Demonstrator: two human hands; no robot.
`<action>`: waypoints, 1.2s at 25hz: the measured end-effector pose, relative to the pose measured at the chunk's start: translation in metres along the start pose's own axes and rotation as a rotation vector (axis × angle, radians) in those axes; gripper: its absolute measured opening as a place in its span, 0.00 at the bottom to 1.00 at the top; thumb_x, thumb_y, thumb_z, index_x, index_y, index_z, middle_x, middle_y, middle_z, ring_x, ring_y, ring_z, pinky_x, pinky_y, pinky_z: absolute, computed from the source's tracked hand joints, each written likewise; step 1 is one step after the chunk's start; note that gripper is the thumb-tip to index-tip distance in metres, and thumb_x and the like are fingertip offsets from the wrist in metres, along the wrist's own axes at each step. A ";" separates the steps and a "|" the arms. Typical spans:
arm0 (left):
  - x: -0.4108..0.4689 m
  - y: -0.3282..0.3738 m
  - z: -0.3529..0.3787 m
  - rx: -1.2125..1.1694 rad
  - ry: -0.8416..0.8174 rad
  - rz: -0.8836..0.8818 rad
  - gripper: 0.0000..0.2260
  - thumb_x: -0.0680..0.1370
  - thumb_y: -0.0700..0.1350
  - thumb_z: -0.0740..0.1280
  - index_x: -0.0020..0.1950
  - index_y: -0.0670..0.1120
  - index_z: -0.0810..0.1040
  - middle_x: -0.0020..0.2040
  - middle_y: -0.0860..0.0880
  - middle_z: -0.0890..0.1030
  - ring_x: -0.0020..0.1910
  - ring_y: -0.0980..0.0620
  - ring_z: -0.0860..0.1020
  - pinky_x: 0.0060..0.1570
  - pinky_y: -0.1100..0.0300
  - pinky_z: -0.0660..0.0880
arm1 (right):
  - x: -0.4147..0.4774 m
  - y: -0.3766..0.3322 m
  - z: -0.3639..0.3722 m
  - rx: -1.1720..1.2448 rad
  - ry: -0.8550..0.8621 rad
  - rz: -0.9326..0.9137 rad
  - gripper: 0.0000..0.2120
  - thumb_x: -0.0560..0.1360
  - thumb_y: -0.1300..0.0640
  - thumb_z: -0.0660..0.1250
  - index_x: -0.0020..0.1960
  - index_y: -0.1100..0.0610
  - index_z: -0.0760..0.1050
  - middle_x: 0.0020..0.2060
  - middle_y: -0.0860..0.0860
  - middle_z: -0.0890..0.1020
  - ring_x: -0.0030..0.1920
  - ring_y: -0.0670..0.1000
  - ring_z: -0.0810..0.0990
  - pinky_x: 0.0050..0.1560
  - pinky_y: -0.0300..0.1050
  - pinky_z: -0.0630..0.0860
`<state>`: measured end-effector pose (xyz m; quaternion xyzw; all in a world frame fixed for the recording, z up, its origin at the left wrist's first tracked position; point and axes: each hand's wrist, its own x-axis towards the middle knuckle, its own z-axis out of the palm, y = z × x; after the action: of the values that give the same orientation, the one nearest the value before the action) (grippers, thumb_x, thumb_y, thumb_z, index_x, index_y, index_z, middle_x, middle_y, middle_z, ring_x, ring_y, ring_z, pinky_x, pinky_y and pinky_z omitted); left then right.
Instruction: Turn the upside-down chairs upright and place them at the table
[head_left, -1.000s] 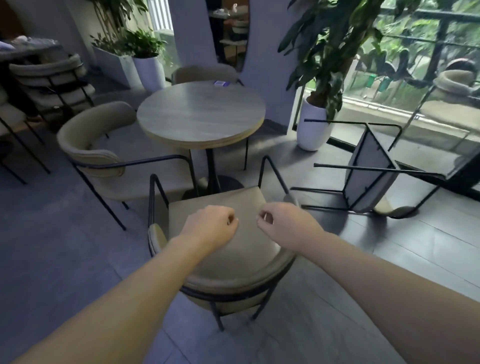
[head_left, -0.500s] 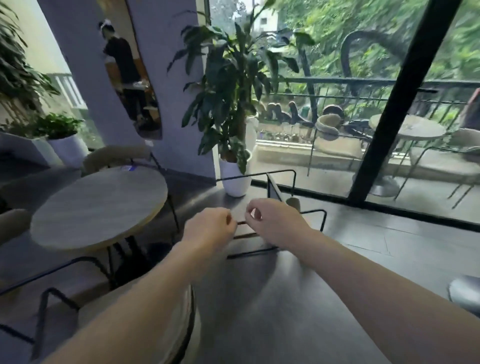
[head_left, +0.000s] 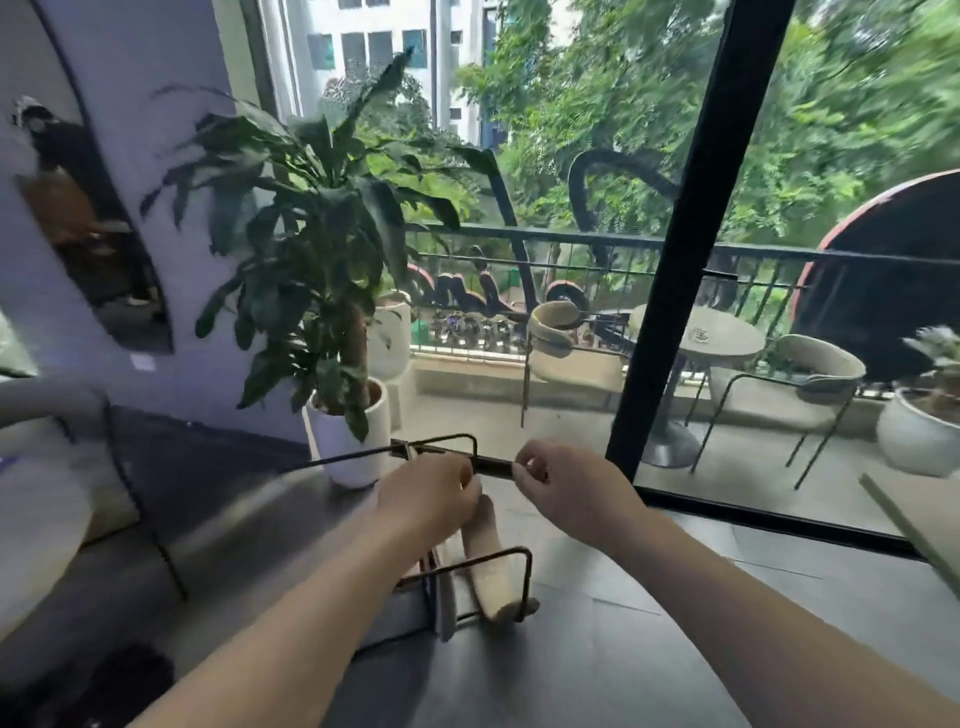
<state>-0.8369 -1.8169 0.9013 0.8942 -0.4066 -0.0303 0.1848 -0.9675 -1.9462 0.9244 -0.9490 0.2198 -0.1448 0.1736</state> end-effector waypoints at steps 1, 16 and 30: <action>0.026 0.003 0.008 -0.007 0.015 -0.003 0.13 0.77 0.57 0.57 0.41 0.52 0.77 0.40 0.53 0.81 0.42 0.49 0.79 0.44 0.53 0.77 | 0.020 0.015 -0.002 0.002 0.008 0.000 0.11 0.79 0.43 0.61 0.53 0.47 0.79 0.44 0.44 0.81 0.43 0.48 0.80 0.45 0.51 0.80; 0.359 0.073 0.081 0.097 0.096 -0.356 0.13 0.80 0.55 0.58 0.45 0.51 0.79 0.45 0.50 0.81 0.42 0.49 0.77 0.38 0.55 0.69 | 0.372 0.252 -0.001 0.115 -0.127 -0.335 0.10 0.79 0.44 0.61 0.52 0.46 0.79 0.44 0.43 0.81 0.42 0.48 0.79 0.40 0.46 0.75; 0.437 0.056 0.159 0.054 0.301 -1.100 0.11 0.80 0.51 0.61 0.41 0.47 0.74 0.44 0.48 0.80 0.39 0.49 0.71 0.36 0.58 0.64 | 0.552 0.264 0.124 0.171 -0.379 -1.040 0.07 0.76 0.49 0.66 0.44 0.50 0.81 0.39 0.46 0.83 0.38 0.50 0.79 0.35 0.45 0.75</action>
<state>-0.6177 -2.2218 0.8156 0.9731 0.1490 0.0162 0.1747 -0.5453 -2.3939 0.8192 -0.9245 -0.3246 -0.0557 0.1921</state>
